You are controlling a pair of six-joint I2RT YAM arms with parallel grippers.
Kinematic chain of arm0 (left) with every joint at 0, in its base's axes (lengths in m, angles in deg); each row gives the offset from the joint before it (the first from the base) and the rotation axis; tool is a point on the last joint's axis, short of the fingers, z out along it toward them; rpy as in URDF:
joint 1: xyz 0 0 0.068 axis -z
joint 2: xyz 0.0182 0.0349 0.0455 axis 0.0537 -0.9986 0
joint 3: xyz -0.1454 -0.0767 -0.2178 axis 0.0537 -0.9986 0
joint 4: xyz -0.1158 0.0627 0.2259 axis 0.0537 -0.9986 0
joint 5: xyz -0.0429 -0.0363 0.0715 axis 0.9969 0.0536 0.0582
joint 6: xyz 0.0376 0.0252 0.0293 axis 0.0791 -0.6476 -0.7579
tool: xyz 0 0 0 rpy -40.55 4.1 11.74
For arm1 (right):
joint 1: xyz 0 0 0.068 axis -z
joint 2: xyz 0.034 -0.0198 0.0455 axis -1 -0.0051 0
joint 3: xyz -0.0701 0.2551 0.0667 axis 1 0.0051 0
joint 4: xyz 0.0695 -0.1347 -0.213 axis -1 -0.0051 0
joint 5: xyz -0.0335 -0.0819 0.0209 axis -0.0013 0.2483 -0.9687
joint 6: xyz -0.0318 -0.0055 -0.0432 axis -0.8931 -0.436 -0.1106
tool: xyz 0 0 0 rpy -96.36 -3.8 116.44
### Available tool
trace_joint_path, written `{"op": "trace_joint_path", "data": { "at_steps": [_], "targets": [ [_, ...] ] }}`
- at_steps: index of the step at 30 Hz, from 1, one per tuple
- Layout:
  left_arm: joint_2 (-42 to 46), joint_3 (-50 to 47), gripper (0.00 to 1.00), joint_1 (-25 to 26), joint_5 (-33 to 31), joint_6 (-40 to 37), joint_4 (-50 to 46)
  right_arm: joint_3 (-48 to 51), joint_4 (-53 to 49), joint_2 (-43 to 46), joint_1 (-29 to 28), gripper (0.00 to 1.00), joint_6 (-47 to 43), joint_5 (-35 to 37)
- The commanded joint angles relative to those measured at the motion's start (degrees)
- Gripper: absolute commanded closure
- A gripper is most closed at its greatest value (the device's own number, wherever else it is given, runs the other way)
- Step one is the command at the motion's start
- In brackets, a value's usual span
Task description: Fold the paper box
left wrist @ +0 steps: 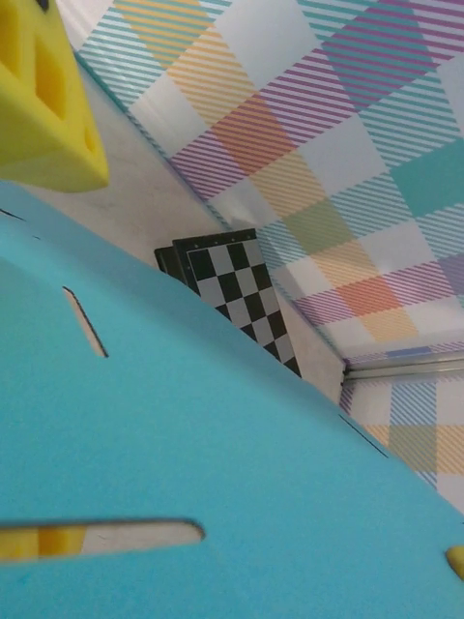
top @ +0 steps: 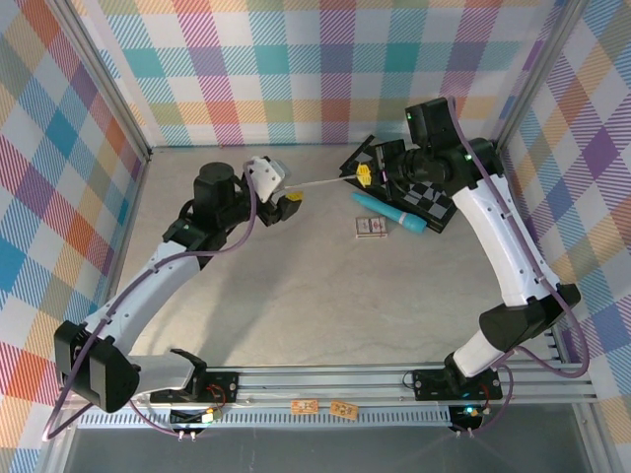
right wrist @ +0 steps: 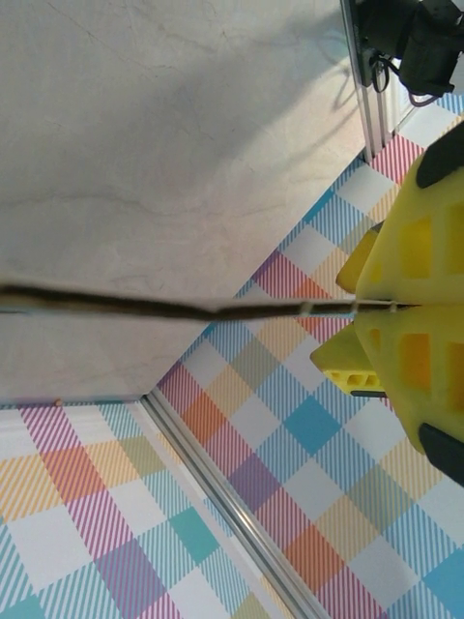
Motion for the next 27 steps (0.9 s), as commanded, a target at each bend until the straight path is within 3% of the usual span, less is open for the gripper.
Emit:
{"op": "trace_joint_path", "data": {
  "at_steps": [1,3,5,8,13,15,21,27],
  "targets": [
    [-1.8,3.3,0.47,0.7,3.0,-1.5,-1.5,-1.7,-1.2,0.8,0.7,1.0,-1.3,-2.5],
    [-3.0,4.9,0.61,1.0,3.9,-0.9,-2.9,-1.7,-1.1,0.6,0.9,1.0,-1.4,-2.7],
    [-4.0,6.7,0.83,1.2,4.8,0.2,-4.8,-1.7,-0.8,0.4,1.3,1.0,-1.5,-3.1],
    [-3.7,6.8,1.0,1.5,5.0,3.2,-5.4,-1.7,0.4,0.3,1.9,1.0,-2.2,-2.9],
    [-0.4,7.1,1.0,1.6,3.6,15.9,-6.2,-1.8,5.3,2.7,2.6,0.42,-5.6,1.6],
    [-0.1,9.3,1.0,1.6,4.9,21.9,-9.8,-3.9,4.9,3.9,2.6,0.32,-8.7,5.5],
    [-2.2,12.3,1.0,-0.5,10.7,34.5,-20.5,-7.6,0.9,4.8,2.6,0.25,-14.9,10.6],
    [-2.9,7.4,1.0,-2.5,8.9,30.7,-24.6,-1.9,2.0,5.1,1.7,0.26,-13.6,9.5]
  ]
}}
